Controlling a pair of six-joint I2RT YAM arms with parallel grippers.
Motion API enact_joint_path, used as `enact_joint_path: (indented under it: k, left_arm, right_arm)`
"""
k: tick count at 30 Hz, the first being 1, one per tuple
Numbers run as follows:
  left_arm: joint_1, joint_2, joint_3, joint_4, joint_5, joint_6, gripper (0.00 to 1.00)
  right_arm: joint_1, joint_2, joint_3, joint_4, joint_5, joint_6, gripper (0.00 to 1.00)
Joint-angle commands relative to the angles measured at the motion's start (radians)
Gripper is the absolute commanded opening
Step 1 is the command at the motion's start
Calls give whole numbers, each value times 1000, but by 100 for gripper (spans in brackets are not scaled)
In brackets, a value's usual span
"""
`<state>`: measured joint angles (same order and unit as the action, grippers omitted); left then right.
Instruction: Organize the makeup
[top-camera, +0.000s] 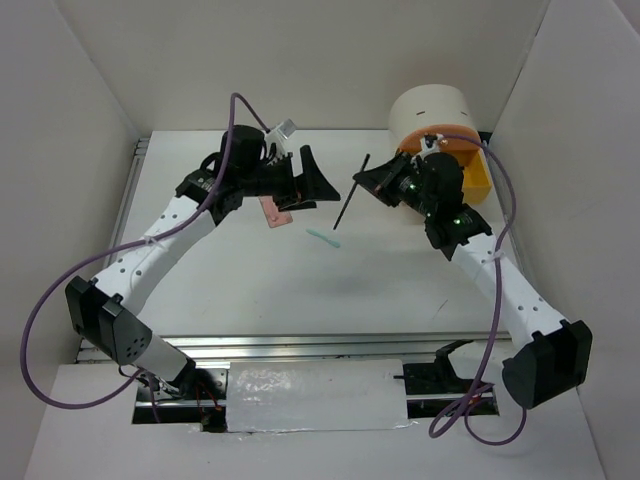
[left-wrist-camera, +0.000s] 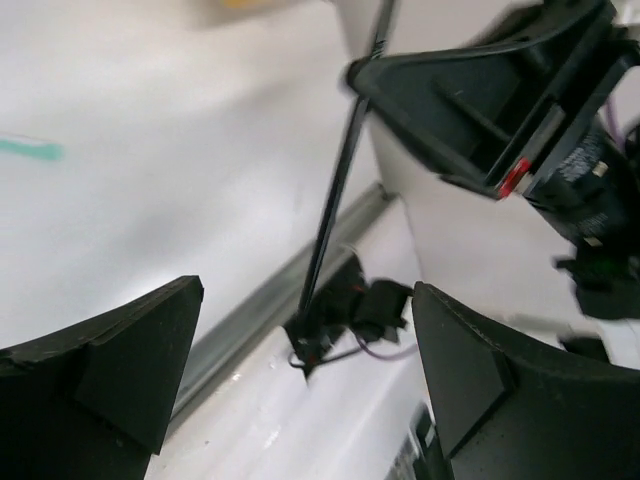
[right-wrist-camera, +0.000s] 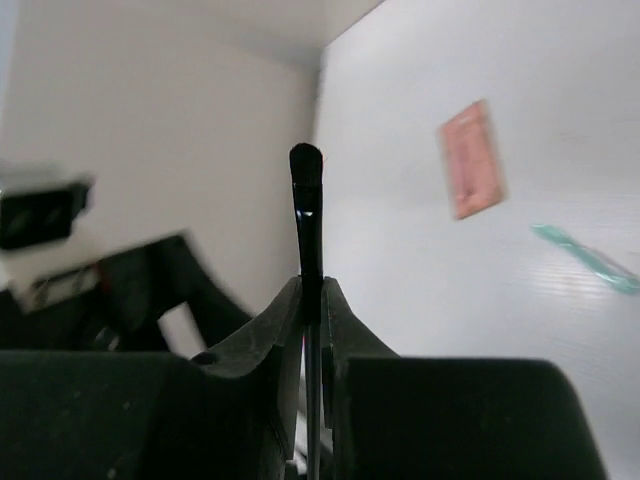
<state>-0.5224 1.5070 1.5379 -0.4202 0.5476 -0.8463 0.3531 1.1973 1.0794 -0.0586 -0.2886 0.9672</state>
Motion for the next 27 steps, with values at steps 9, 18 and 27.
enact_joint_path:
  k: [9, 18, 27]
  left_arm:
    - [47, -54, 28, -333, -362, 52, 100]
    - [50, -106, -35, -322, -360, 79, 99]
    - [50, -136, -47, -348, -370, 128, 99]
  right_arm:
    - [-386, 143, 222, -530, 608, 271, 0]
    - [-505, 384, 421, -578, 606, 360, 0]
    - [-523, 536, 568, -597, 546, 283, 48]
